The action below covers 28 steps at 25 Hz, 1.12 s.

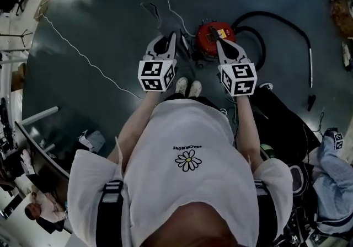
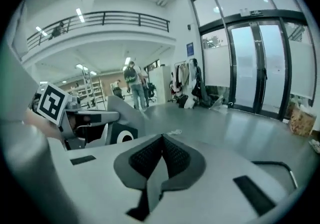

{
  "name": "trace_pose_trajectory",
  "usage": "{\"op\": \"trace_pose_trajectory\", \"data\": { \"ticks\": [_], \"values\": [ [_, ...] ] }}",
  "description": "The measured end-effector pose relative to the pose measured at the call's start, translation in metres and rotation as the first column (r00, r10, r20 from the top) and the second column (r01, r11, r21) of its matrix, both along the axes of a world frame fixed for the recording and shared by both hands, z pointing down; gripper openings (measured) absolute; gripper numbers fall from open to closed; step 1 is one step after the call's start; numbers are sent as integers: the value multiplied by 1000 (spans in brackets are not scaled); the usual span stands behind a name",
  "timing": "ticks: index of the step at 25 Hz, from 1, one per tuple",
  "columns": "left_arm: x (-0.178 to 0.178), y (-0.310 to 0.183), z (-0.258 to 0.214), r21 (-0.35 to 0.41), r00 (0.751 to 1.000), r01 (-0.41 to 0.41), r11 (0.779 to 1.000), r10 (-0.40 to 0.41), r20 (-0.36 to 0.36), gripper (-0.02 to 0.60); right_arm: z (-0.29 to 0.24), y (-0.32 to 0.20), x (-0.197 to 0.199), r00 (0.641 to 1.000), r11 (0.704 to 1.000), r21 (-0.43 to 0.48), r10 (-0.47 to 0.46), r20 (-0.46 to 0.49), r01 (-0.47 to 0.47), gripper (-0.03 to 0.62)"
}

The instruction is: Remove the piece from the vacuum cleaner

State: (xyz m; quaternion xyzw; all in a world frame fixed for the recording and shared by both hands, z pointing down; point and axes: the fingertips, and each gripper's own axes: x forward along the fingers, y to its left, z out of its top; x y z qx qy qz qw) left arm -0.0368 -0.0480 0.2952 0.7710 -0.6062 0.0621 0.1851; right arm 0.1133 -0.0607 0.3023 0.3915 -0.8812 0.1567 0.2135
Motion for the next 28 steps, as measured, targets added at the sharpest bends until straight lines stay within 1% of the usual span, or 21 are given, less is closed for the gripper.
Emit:
{"op": "trace_pose_trajectory", "data": {
  "ticks": [3, 5, 7, 9, 12, 15, 17, 19, 22, 24, 25, 28],
  "values": [
    [1, 0, -45, 86, 1000, 7, 996, -5, -17, 17, -33, 3, 10, 993, 997, 49, 57, 100, -62, 11],
    [3, 2, -70, 140, 1000, -4, 990, 5, -7, 17, -49, 7, 16, 981, 993, 60, 94, 172, -106, 11],
    [7, 3, -90, 190, 1000, -24, 981, 21, 20, 17, -64, 12, 16, 962, 991, 70, 92, 255, -113, 11],
    [10, 2, -104, 227, 998, -44, 973, 35, 44, 17, -76, 18, 15, 954, 989, 96, 77, 291, -109, 11],
    [10, 7, -110, 242, 997, -59, 968, 45, 64, 17, -84, 26, 15, 966, 982, 145, 80, 248, -119, 11],
    [9, 11, -107, 240, 996, -59, 969, 43, 74, 18, -90, 30, 19, 969, 978, 164, 87, 231, -127, 11],
    [6, 12, -106, 234, 998, -42, 971, 30, 53, 18, -92, 31, 20, 970, 977, 172, 82, 229, -123, 11],
    [-1, 17, -104, 225, 1000, -9, 974, 5, 18, 17, -90, 34, 18, 975, 978, 176, 70, 209, -108, 11],
    [-9, 26, -102, 219, 999, 33, 975, -29, -19, 17, -84, 42, 11, 992, 978, 199, 39, 118, -62, 11],
    [-12, 30, -102, 223, 999, 44, 974, -40, -21, 18, -81, 49, 6, 999, 975, 222, 14, 51, -25, 11],
    [-14, 33, -102, 225, 999, 48, 973, -45, -20, 18, -80, 52, 3, 999, 975, 222, 2, 40, -11, 11],
    [-22, 47, -103, 233, 998, 67, 970, -63, -21, 17, -76, 68, -7, 999, 978, 207, -17, 49, 7, 11]
  ]
}}
